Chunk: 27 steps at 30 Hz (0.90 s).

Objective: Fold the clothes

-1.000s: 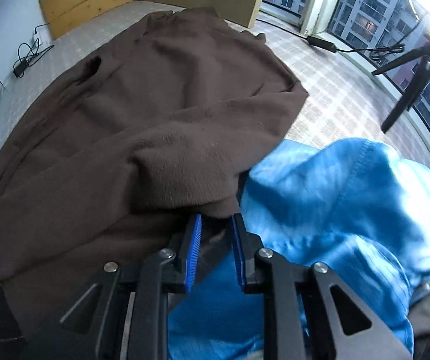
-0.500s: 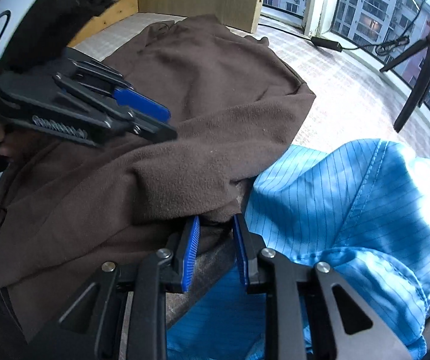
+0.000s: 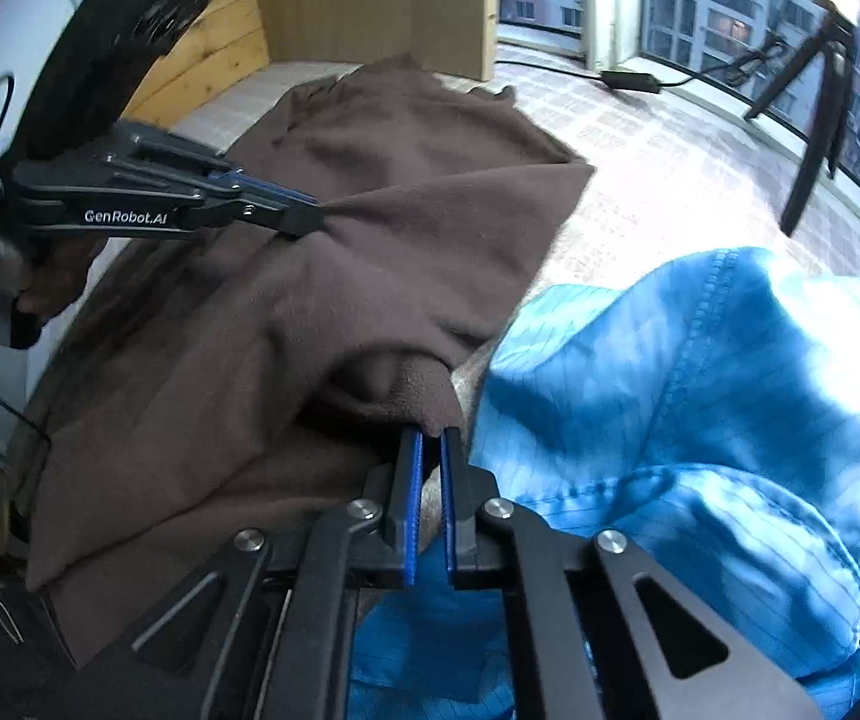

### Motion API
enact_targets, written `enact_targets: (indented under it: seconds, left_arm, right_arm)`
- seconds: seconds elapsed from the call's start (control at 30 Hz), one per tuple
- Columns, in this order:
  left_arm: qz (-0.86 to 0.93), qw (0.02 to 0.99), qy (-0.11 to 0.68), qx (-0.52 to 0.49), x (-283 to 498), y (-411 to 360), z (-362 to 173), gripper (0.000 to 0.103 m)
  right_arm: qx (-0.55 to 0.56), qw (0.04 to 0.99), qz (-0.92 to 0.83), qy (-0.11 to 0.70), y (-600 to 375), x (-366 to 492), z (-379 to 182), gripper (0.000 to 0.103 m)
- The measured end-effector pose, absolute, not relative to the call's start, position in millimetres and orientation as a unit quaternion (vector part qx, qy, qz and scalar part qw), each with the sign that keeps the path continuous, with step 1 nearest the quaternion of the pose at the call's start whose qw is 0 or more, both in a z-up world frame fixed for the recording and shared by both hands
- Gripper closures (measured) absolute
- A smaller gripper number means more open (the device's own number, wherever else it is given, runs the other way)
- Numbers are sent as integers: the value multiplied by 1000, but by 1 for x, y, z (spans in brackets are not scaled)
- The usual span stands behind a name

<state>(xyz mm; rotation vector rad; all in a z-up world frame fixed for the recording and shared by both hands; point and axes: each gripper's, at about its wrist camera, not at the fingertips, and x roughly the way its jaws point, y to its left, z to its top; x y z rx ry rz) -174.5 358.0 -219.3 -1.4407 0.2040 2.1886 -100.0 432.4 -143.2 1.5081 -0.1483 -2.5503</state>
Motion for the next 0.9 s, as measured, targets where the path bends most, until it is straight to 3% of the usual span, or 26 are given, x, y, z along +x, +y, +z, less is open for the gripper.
enact_targets:
  seconds: [0.2,0.43,0.57,0.63,0.8,0.87,0.9]
  left_arm:
    - [805,216,105,-543,-178,360,-237,101]
    - [815,236,128,-513,-107,326,-187,96]
    - [794,256,111,-541,-29,305,-175,77]
    - [784,251,107,-558,1,303,-183,75]
    - [775,225,86,-584,31,303,-220,75]
    - [780,210,133,-575,33,312,-231,76]
    - [779,207,159,-570,35,317,-238,82]
  right_arm:
    - [537,47,-840,-65,450,-93,-159,103]
    - [522,80,-846,-74,439,-81,-127,102]
    - [535,119,-832,-82,411,-90,-132,101]
    - [540,119,-828,-95,407,-96,-138,101]
    - [549,110,-818,-132,400,-110,-151,87]
    - [551,106,-814,-147,398,-114,-157,83]
    - [552,104,-813,-156,399,-115,-159,83]
